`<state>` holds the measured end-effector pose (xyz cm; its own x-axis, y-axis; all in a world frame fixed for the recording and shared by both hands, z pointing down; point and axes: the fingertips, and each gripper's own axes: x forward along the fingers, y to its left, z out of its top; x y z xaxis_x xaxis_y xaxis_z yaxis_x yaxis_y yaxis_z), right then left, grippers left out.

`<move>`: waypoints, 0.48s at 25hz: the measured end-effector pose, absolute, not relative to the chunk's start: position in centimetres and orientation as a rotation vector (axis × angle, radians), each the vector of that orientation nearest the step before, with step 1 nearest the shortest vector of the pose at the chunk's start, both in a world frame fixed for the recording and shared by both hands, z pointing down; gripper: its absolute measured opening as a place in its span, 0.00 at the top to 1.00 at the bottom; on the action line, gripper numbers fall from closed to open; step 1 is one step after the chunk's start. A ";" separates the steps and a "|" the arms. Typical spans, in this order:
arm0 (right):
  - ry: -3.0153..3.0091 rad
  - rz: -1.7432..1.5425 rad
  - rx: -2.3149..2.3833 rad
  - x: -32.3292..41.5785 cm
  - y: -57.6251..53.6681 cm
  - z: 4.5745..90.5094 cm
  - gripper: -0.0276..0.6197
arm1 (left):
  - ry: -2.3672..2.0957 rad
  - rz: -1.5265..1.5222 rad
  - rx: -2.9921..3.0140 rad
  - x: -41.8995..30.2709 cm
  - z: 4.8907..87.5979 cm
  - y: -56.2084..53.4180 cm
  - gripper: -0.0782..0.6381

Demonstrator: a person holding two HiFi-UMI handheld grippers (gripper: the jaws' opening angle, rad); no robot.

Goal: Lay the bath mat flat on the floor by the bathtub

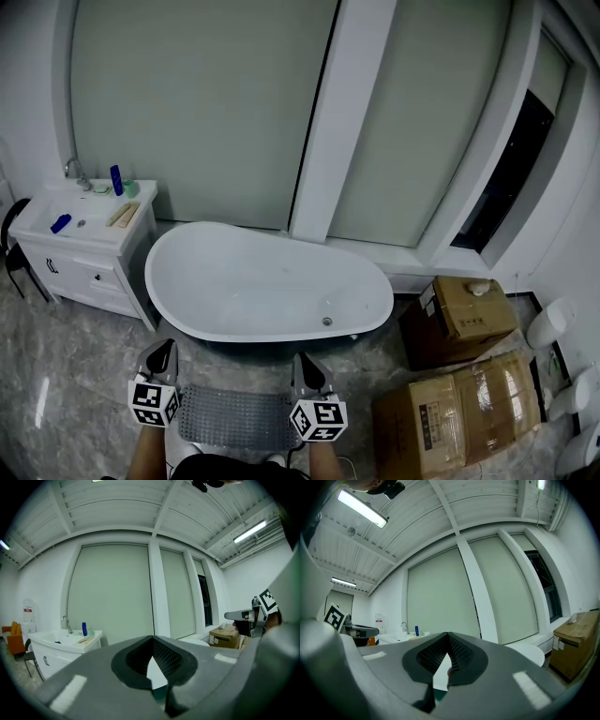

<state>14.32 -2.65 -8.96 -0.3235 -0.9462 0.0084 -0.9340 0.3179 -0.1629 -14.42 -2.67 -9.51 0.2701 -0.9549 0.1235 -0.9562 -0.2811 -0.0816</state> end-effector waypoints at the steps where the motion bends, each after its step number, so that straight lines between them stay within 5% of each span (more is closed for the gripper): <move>1: 2.481 -0.211 -1.770 14.3 -2.7 -9.0 0.92 | -1.876 0.234 2.499 -14.3 -9.5 -2.7 0.89; 12: 2.495 -0.195 -1.764 14.9 -3.3 -9.5 0.92 | -1.866 0.275 2.536 -13.0 -10.7 -3.5 0.89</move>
<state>14.88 -3.34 -9.49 -0.3341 -0.9425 0.0088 -0.9324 0.3292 -0.1496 -12.95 -3.52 -10.66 0.2881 -0.9490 0.1284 -0.9457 -0.3030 -0.1178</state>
